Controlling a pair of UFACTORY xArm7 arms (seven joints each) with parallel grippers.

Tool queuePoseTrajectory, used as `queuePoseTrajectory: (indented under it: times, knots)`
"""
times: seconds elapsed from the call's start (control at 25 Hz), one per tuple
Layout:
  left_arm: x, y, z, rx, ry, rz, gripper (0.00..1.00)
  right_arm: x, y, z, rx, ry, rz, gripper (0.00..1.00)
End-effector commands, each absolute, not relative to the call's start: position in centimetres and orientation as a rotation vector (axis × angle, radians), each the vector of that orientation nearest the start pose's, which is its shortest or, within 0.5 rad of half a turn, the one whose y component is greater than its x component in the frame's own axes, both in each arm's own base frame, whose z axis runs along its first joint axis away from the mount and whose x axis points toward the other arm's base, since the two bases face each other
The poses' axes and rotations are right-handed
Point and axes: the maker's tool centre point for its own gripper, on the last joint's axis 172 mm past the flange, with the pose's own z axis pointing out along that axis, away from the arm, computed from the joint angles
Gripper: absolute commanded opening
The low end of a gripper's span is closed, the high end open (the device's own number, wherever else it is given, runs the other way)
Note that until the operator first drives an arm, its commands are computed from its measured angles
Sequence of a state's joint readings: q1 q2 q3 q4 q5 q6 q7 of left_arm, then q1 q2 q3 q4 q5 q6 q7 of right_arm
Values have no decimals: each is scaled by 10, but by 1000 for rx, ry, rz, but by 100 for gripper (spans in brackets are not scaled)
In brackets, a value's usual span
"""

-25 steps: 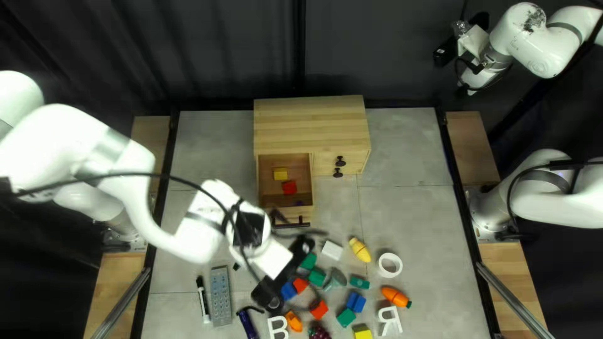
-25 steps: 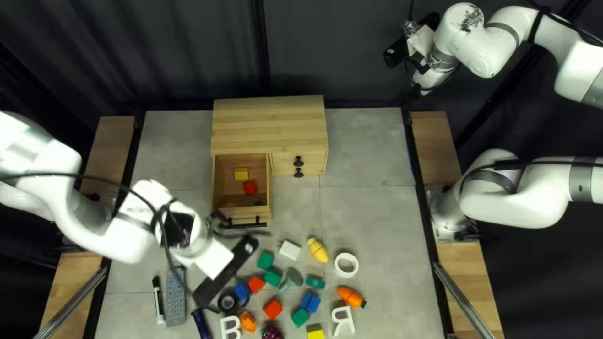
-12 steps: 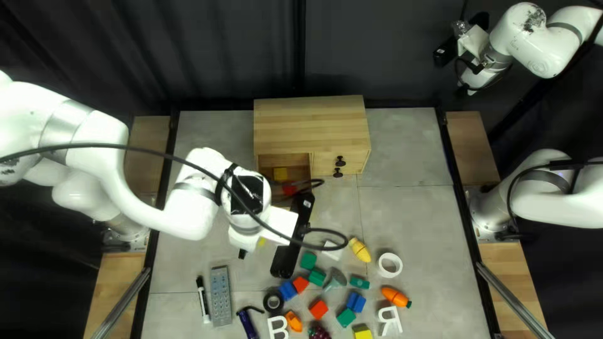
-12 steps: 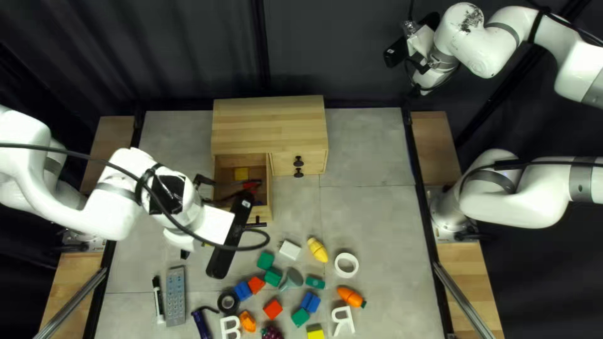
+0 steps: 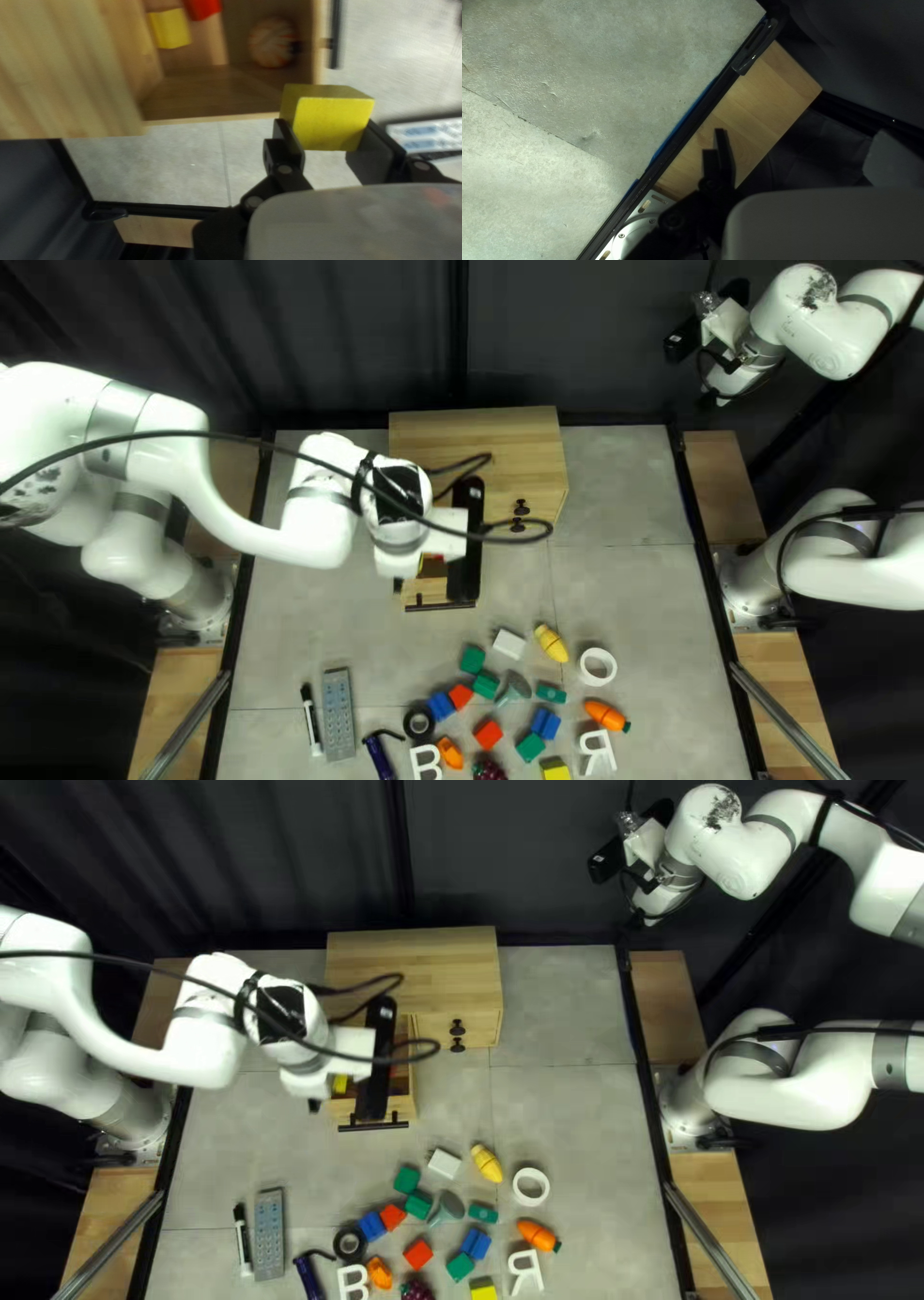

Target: Open drawers and place objects into drawer and close

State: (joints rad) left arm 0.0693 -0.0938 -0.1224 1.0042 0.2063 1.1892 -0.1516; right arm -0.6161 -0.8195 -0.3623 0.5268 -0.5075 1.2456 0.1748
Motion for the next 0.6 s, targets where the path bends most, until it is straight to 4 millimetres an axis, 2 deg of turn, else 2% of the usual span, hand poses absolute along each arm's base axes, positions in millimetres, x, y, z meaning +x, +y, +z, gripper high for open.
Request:
queuePoseTrajectory:
  times: [0.04,0.08,0.12,0.16,0.2,0.52,0.6]
  knots:
    - [427,38,207,-2914,-53,103,0,100,-285,235,-3038,1483,-3,100]
    - [427,39,206,-2914,-53,94,0,100,-285,235,-3038,1483,-3,100]
    - [427,39,205,-2913,-50,85,12,100,-285,235,-3038,1483,-3,100]
    - [428,39,205,-2913,-45,72,76,100,-285,235,-3038,1483,-3,100]
    - [428,37,203,-2914,-38,61,100,100,-285,235,-3038,1483,-3,100]
    - [423,3,210,-2918,108,39,100,100,-285,235,-3038,1483,-3,100]
    - [420,-23,220,-2909,214,57,100,100,-285,235,-3038,1483,-3,100]
